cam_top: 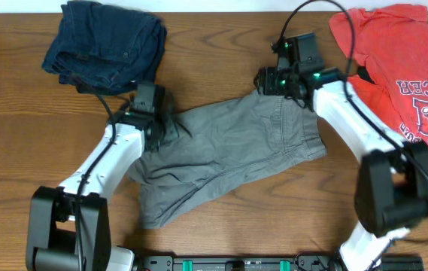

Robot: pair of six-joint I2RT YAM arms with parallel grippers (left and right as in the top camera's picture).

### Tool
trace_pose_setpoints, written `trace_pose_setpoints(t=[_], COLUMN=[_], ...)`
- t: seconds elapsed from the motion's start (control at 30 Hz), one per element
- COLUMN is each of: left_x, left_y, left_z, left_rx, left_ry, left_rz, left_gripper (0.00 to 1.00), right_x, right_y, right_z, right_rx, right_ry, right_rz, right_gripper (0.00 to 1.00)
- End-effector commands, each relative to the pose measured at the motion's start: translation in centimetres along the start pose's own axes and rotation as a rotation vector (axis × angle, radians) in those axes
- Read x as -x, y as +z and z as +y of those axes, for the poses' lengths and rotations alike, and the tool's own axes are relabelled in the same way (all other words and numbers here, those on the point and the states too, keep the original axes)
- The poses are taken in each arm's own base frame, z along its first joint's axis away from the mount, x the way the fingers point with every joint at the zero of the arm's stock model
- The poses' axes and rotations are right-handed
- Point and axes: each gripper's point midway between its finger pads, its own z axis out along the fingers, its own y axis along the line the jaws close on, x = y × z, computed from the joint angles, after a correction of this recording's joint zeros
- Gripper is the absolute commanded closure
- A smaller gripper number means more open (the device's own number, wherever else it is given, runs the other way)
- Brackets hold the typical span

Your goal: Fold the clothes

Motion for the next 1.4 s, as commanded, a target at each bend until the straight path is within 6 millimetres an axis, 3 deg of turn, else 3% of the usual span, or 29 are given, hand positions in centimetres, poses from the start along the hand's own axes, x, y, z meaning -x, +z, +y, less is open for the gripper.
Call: trace_pose_setpoints(t=[0.0, 0.13, 0.3, 0.5, 0.6, 0.67, 0.7, 0.77, 0.87, 1.1, 1.37], left_x=[3.3, 5.5, 7.4, 9.7, 9.9, 9.3, 8.8, 7.8, 6.0, -1.2, -5.2], left_y=[-2.1, -3.0, -3.2, -3.6, -3.6, -3.5, -3.3, -3.2, -3.4, -5.1, -3.2], left_z=[-1.1, -1.9, -1.4, 1.0, 2.3, 3.0, 3.4, 3.8, 4.6, 7.7, 9.8], left_rx=[-0.020, -0.039, -0.049, -0.016, 0.003, 0.022, 0.034, 0.054, 0.092, 0.235, 0.293], left_ry=[0.024, 0.033, 0.002, -0.061, -0.087, -0.095, -0.097, -0.096, -0.093, -0.079, -0.061], left_rz=[-0.105, -0.184, -0.247, -0.307, -0.300, -0.274, -0.252, -0.212, -0.137, 0.151, 0.249], left_gripper=[0.94, 0.94, 0.94, 0.94, 0.92, 0.61, 0.35, 0.04, 0.02, 0.02, 0.02], right_x=[4.5, 4.2, 2.3, 0.5, 0.0, -0.3, -0.5, -0.8, -1.2, -2.4, -2.7], right_y=[-5.8, -8.1, -8.6, -8.7, -8.8, -8.8, -8.9, -8.9, -8.8, -8.1, -7.4], right_z=[1.5, 1.4, 0.7, -0.8, -1.4, -1.8, -1.9, -2.1, -2.2, -2.7, -3.0], right_rx=[0.004, -0.026, -0.055, -0.100, -0.114, -0.122, -0.125, -0.130, -0.133, -0.148, -0.153], right_ry=[-0.042, -0.037, -0.016, 0.040, 0.065, 0.073, 0.076, 0.081, 0.083, 0.092, 0.081], right_rz=[-0.156, -0.156, -0.084, -0.010, 0.013, 0.028, 0.035, 0.045, 0.057, 0.109, 0.129], right_gripper=[0.34, 0.30, 0.28, 0.26, 0.26, 0.25, 0.25, 0.24, 0.23, 0.22, 0.22])
